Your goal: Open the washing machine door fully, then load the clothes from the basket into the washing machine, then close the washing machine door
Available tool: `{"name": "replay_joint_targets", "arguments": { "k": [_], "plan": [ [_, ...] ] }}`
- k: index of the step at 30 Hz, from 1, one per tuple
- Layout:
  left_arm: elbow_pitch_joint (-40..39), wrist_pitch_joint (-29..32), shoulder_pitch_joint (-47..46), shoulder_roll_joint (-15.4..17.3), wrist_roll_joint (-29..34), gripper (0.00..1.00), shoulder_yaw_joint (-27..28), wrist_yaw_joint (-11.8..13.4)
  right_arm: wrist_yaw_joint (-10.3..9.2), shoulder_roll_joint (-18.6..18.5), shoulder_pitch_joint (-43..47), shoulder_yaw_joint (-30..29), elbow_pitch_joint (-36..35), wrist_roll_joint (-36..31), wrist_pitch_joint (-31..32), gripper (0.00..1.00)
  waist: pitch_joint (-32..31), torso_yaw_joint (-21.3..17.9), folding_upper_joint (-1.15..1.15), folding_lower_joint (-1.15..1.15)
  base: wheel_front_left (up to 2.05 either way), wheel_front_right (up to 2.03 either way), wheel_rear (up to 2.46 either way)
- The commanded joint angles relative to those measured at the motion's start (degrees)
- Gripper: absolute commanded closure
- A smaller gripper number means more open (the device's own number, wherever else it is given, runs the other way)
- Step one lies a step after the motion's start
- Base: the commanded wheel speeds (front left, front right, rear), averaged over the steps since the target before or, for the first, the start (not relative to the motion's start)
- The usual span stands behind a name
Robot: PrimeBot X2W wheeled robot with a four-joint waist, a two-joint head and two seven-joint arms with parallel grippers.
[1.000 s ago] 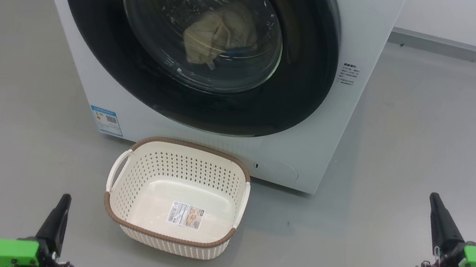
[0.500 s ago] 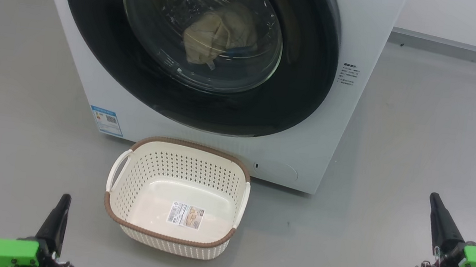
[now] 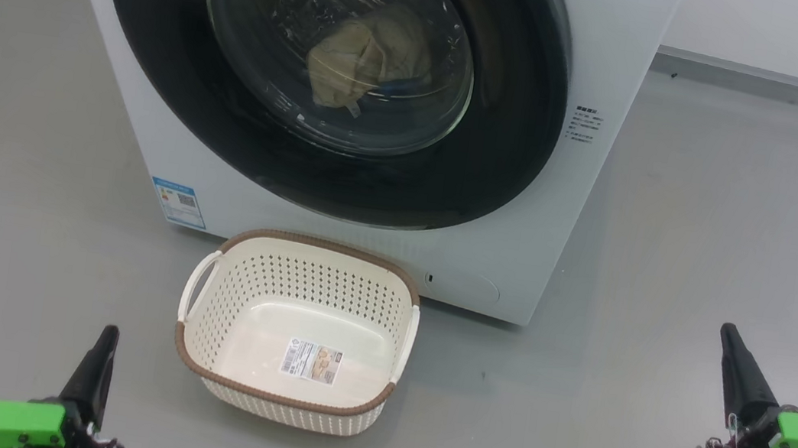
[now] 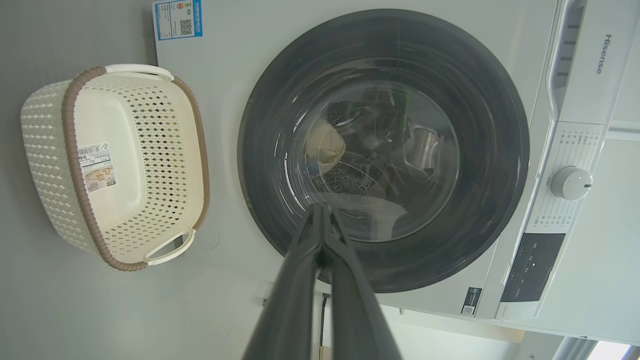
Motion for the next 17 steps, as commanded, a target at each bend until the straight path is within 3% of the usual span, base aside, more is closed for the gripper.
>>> {"name": "replay_joint_targets", "arguments": {
  "k": [1, 17],
  "plan": [
    [-2.1, 0.39, -2.93, 0.41, -0.16, 1.0, 2.1, -0.03, 0.0, -0.18, -1.24, 0.83, -2.21, 0.35, 0.36, 1.0, 0.0, 0.0, 0.0, 0.0, 0.0, 0.0, 0.0],
    [-2.1, 0.41, -2.93, 0.39, -0.14, 1.0, 2.13, -0.03, 0.0, -0.17, -1.24, 0.82, -2.21, 0.35, 0.37, 1.0, 0.0, 0.0, 0.0, 0.0, 0.0, 0.0, 0.0]
  ]
}}
